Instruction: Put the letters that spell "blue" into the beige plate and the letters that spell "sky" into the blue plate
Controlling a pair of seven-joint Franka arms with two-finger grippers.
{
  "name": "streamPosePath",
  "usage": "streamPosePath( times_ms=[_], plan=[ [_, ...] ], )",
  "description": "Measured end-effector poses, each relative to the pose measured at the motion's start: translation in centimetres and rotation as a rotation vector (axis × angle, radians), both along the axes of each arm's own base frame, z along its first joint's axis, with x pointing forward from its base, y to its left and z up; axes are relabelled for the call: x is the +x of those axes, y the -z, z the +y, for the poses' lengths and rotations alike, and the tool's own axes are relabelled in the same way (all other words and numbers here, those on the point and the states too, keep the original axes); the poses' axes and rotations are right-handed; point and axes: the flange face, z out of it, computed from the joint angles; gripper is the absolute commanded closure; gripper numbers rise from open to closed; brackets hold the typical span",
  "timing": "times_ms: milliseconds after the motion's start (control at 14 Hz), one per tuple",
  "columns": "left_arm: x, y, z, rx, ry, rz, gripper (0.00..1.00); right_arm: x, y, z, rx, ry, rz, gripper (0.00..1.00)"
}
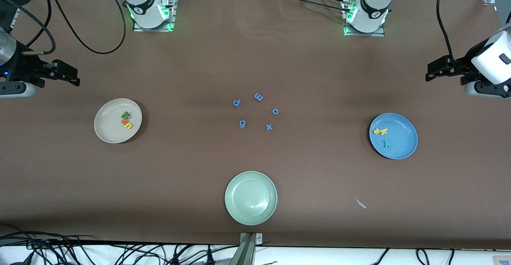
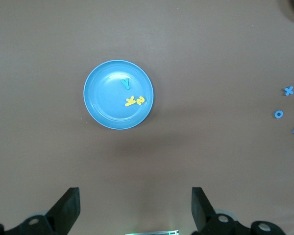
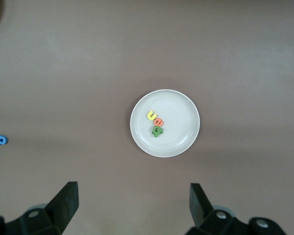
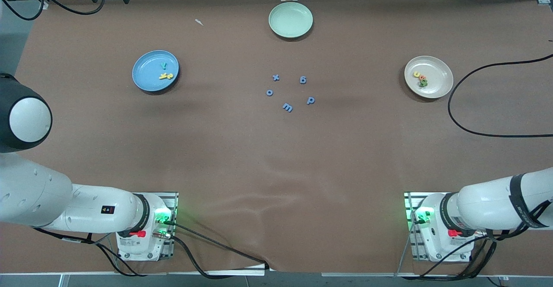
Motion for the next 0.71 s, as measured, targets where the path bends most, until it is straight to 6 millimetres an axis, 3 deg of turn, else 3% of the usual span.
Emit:
streamPosePath(
  times_ms=[713],
  plan=[
    [0.0,0.0,0.0,0.0,0.0,0.0,0.0,0.1,0.1,-1.5,0.0,0.025,-0.013,0.0]
  ],
)
